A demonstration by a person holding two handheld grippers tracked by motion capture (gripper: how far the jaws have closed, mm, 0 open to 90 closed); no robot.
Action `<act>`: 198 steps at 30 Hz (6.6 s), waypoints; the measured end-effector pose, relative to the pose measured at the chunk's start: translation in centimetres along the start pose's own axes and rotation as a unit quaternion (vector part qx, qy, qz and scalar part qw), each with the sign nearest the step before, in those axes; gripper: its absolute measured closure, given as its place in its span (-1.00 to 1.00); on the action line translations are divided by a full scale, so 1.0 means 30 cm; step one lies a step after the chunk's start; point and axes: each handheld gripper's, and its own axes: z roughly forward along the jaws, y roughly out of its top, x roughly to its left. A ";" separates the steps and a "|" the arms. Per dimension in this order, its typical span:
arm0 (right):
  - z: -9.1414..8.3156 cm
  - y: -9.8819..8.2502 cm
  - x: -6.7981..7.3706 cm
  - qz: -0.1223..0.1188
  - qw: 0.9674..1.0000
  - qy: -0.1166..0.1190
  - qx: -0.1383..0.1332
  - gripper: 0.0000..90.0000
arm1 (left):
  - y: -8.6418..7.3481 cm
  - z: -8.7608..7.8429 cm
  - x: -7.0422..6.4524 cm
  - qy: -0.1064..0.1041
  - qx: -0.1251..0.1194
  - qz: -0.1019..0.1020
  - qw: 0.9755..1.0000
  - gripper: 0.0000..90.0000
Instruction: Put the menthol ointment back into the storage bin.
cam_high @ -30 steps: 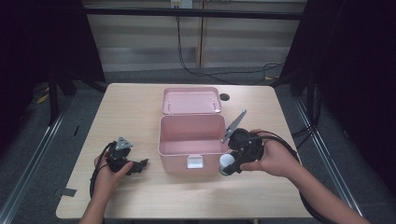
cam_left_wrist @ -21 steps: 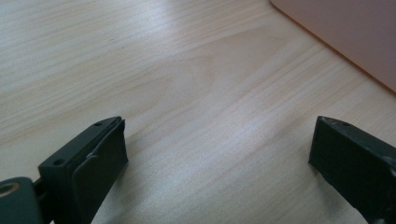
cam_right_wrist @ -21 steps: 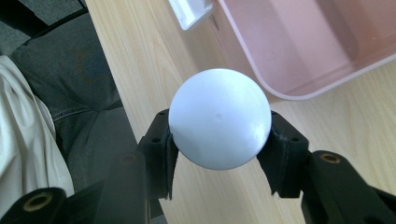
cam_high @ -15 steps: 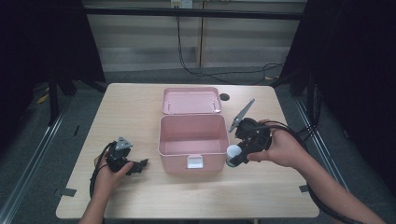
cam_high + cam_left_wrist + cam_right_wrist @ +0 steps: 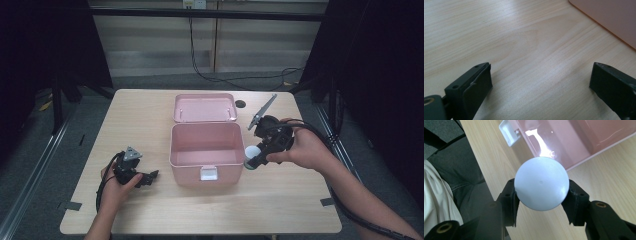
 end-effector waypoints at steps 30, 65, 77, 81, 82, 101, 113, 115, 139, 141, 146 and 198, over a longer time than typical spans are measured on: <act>-0.014 0.113 -0.089 0.034 0.999 -0.020 -0.023 0.13 | 0.000 0.000 0.000 -0.001 0.000 0.001 1.000 -0.92; 0.143 0.253 -0.166 0.060 0.998 -0.026 0.002 0.13 | 0.000 0.001 0.000 -0.001 -0.002 0.000 1.000 -0.92; 0.220 0.266 -0.186 0.068 0.997 -0.021 0.009 0.13 | -0.001 0.001 0.001 -0.002 -0.002 0.000 1.000 -0.92; 0.240 0.269 -0.190 0.076 0.997 -0.019 0.007 0.13 | -0.001 0.001 0.001 -0.003 -0.003 0.000 1.000 -0.92; 0.243 0.271 -0.187 0.084 0.996 -0.017 0.009 0.13 | -0.001 0.001 0.001 -0.003 -0.003 0.000 1.000 -0.92; 0.314 0.282 -0.207 0.109 0.994 -0.020 0.007 0.13 | -0.001 0.001 0.001 -0.003 -0.003 0.000 1.000 -0.92; 0.363 0.299 -0.212 0.122 0.992 -0.017 0.005 0.13 | -0.001 0.001 0.001 -0.003 -0.003 0.000 1.000 -0.92; 0.369 0.302 -0.213 0.128 0.992 -0.019 0.002 0.13 | -0.001 0.001 0.001 -0.003 -0.003 0.000 1.000 -0.92; 0.456 0.335 -0.238 0.155 0.988 -0.024 0.002 0.13 | -0.001 0.002 0.001 -0.003 -0.004 0.000 1.000 -0.92; 0.461 0.337 -0.239 0.156 0.987 -0.025 0.003 0.13 | -0.001 0.001 0.002 -0.003 -0.004 0.001 1.000 -0.92; 0.476 0.344 -0.240 0.161 0.987 -0.026 0.003 0.12 | -0.002 0.001 0.002 -0.004 -0.004 0.001 1.000 -0.92; 0.593 0.351 -0.241 0.170 0.984 -0.045 0.015 0.11 | -0.002 0.002 0.003 -0.005 -0.004 0.003 1.000 -0.93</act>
